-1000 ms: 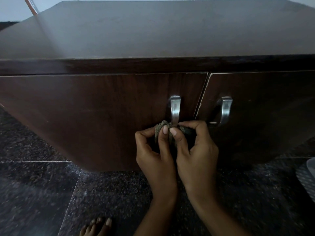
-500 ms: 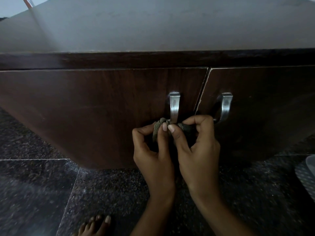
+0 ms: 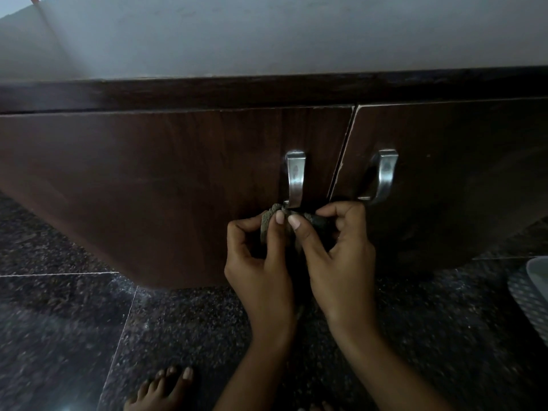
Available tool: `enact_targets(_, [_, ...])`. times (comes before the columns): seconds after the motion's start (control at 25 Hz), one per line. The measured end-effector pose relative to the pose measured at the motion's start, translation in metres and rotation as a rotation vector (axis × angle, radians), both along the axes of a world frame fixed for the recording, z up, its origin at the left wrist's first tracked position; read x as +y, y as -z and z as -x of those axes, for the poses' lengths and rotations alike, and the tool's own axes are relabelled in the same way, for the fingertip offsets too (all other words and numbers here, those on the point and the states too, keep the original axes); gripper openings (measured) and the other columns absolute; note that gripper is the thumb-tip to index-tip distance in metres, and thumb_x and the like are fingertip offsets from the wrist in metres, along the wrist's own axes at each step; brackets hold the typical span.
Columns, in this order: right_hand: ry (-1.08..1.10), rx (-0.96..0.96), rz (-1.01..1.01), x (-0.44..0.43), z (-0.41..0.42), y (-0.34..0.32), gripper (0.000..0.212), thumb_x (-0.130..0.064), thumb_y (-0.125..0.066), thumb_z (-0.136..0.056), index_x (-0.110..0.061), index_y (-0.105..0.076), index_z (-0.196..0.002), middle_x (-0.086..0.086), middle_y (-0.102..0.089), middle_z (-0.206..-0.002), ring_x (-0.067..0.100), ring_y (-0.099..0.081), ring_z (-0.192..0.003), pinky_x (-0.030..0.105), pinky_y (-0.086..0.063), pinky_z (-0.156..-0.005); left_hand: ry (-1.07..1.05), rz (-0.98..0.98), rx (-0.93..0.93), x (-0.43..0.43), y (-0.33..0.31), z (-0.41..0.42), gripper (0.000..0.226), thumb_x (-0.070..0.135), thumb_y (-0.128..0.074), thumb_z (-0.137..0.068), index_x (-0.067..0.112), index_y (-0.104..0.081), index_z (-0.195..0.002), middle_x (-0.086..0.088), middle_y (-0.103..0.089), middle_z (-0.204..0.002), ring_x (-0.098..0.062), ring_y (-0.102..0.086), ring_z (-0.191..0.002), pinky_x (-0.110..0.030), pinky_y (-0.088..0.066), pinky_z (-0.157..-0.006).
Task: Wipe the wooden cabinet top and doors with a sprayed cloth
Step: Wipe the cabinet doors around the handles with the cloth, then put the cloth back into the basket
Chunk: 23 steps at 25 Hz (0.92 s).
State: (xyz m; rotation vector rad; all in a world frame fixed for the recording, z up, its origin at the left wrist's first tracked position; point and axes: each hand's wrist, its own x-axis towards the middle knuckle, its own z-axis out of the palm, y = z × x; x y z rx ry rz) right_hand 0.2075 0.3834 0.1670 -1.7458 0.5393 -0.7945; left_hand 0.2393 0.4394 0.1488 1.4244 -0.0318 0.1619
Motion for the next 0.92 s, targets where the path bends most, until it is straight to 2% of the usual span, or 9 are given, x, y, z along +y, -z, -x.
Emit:
enact_targets(0.08, [-0.029, -0.003, -0.081, -0.003, 0.011, 0.001, 0.024, -0.024, -0.068, -0.080, -0.033, -0.046, -0.082, -0.012, -0.058, -0.073, -0.003, -0.059, -0.067, 0.007, -0.044, -0.054, 0.059, 0.028, 0.024, 0.002, 0.002, 0.005, 0.009, 0.028, -0.061, -0.084, 0.021, -0.063, -0.078, 0.008, -0.068, -0.076, -0.003, -0.064, -0.076, -0.017, -0.053, -0.070])
enact_targets(0.2, [-0.017, -0.005, -0.209, -0.014, 0.030, 0.007, 0.019, -0.024, -0.069, -0.079, -0.029, -0.051, -0.083, -0.009, -0.059, -0.068, -0.003, -0.057, -0.059, 0.010, -0.046, -0.053, 0.200, -0.024, 0.083, 0.001, 0.008, 0.023, 0.026, 0.041, -0.047, -0.085, 0.027, -0.065, -0.074, 0.008, -0.064, -0.067, -0.002, -0.059, -0.065, -0.016, -0.048, -0.059])
enact_targets(0.28, [0.030, -0.001, -0.288, -0.026, 0.040, 0.015, 0.019, -0.025, -0.070, -0.079, -0.029, -0.052, -0.083, -0.008, -0.061, -0.072, -0.002, -0.059, -0.062, 0.012, -0.049, -0.055, 0.343, -0.055, 0.169, -0.009, 0.015, 0.038, 0.031, 0.048, -0.043, -0.083, 0.034, -0.070, -0.085, 0.007, -0.072, -0.082, -0.002, -0.066, -0.078, -0.018, -0.053, -0.068])
enact_targets(0.4, [0.121, 0.020, -0.459, -0.052, 0.055, 0.030, 0.014, -0.027, -0.069, -0.080, -0.029, -0.057, -0.086, -0.003, -0.067, -0.088, 0.007, -0.067, -0.082, 0.025, -0.054, -0.072, 0.509, -0.127, 0.239, -0.034, 0.021, 0.054, 0.030, 0.044, -0.048, -0.082, 0.039, -0.065, -0.106, 0.013, -0.071, -0.108, 0.001, -0.065, -0.103, -0.021, -0.053, -0.088])
enact_targets(0.48, [0.158, 0.032, -0.610, -0.074, 0.073, 0.036, 0.010, -0.032, -0.063, -0.085, -0.027, -0.061, -0.092, 0.000, -0.069, -0.099, 0.014, -0.067, -0.095, 0.034, -0.055, -0.085, 0.567, -0.088, 0.321, -0.058, 0.020, 0.062, 0.023, 0.035, -0.048, -0.089, 0.036, -0.065, -0.104, 0.012, -0.073, -0.103, 0.001, -0.067, -0.098, -0.016, -0.055, -0.081])
enact_targets(0.56, [0.148, 0.070, -0.709, -0.091, 0.093, 0.041, 0.017, -0.039, -0.056, -0.088, -0.028, -0.064, -0.098, -0.002, -0.070, -0.105, 0.014, -0.066, -0.101, 0.039, -0.053, -0.093, 0.644, -0.010, 0.454, -0.082, 0.016, 0.071, 0.025, 0.030, -0.045, -0.094, 0.027, -0.068, -0.103, 0.005, -0.076, -0.097, -0.005, -0.071, -0.092, -0.018, -0.057, -0.075])
enact_targets(0.64, [0.131, 0.132, -0.728, -0.103, 0.115, 0.045, 0.018, -0.044, -0.054, -0.087, -0.035, -0.066, -0.098, -0.007, -0.071, -0.106, 0.010, -0.067, -0.100, 0.040, -0.054, -0.094, 0.743, 0.026, 0.562, -0.106, 0.011, 0.083, 0.031, 0.031, -0.042, -0.096, 0.019, -0.069, -0.106, -0.002, -0.076, -0.098, -0.014, -0.073, -0.091, -0.026, -0.058, -0.078])
enact_targets(0.76, [0.188, 0.175, -0.610, -0.126, 0.147, 0.051, 0.013, -0.044, -0.053, -0.088, -0.049, -0.063, -0.096, -0.009, -0.066, -0.113, 0.009, -0.064, -0.105, 0.040, -0.052, -0.095, 0.869, 0.028, 0.657, -0.142, 0.010, 0.108, 0.034, 0.030, -0.038, -0.098, 0.017, -0.069, -0.105, -0.004, -0.076, -0.098, -0.014, -0.073, -0.088, -0.022, -0.058, -0.069])
enact_targets(0.92, [0.347, 0.113, -0.600, -0.167, 0.188, 0.053, 0.015, -0.032, -0.053, -0.092, -0.040, -0.065, -0.098, -0.015, -0.072, -0.098, 0.004, -0.067, -0.093, 0.032, -0.054, -0.087, 0.909, 0.019, 0.712, -0.190, 0.020, 0.139, 0.021, 0.019, -0.044, -0.097, 0.018, -0.061, -0.110, -0.008, -0.072, -0.107, -0.016, -0.071, -0.090, -0.025, -0.057, -0.073])
